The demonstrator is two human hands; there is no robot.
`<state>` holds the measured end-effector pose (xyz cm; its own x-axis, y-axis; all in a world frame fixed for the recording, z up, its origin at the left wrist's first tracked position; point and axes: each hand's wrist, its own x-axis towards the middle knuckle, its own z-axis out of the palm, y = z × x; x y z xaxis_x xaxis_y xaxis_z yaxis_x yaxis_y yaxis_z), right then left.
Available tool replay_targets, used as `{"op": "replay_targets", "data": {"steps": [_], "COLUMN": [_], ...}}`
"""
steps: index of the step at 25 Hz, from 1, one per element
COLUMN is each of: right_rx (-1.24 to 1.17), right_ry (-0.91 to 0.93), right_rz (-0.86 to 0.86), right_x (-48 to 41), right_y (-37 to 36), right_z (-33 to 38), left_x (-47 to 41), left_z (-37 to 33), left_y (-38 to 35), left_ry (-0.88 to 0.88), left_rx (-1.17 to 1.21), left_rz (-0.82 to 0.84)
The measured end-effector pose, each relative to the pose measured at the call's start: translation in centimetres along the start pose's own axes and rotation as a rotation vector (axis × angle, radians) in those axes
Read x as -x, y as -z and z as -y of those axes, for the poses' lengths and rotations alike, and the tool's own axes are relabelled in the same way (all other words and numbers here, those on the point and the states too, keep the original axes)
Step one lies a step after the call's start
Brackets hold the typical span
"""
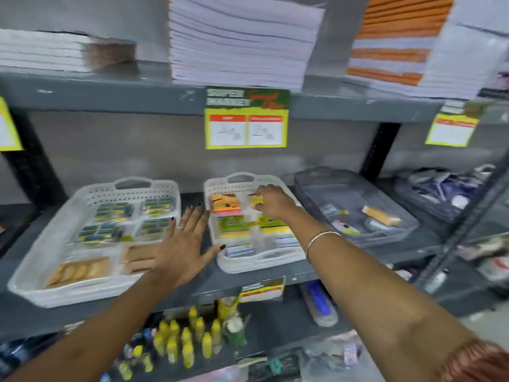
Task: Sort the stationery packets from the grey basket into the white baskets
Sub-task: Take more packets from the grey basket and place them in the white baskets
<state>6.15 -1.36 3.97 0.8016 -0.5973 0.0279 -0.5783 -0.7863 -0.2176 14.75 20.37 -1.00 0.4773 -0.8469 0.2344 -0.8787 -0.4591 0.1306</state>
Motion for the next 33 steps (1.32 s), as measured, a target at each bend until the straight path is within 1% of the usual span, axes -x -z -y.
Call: {"op": "replay_targets", "data": {"steps": [2,5,7,10,12,15,22,29,33], "right_rx": [0.023,0.029,0.094,0.134,0.161,0.185,0.165,0.164,0.182], "right_ry": [-0.071,-0.202,-0.245,-0.256,-0.24,-0.188,-0.234,-0.333,-0.316], "right_rz": [-0.012,0.013,0.047,0.225,0.369,0.445,0.361,0.276,0.205], "right_x": [0.2,0.3,0.8,1.1,1.1,0.6,-0.2,-0.1,-0.2], "right_y": [1.0,2.1,2.5,1.9,0.6,-0.8,-2.1,0.7,3.0], "right_z": [-5.5,-14.6,-18.8,-23.4,-24.3,-24.3,-24.0,-23.3,-21.6], "left_x": [-1.8,-5.5,-7.7,-10.3,-11.1,-11.6,-11.5,-11.6,-11.0], "left_z": [-4.2,-11.4,-15.3,-20.1,-21.7,-22.3,-22.3,-22.2,-21.5], "left_y": [-0.9,-3.4,-5.0,-7.4,-8.3,-9.1,-9.3,-9.6,-8.6], "left_ry": [-0.071,-0.137,-0.183,-0.216,-0.214,-0.192,-0.176,-0.18,-0.157], "left_rx": [0.0,0.008,-0.016,-0.089,-0.145,-0.169,-0.102,-0.115,-0.088], "left_rz": [0.001,0.017,0.039,0.131,0.209,0.281,0.249,0.242,0.12]}}
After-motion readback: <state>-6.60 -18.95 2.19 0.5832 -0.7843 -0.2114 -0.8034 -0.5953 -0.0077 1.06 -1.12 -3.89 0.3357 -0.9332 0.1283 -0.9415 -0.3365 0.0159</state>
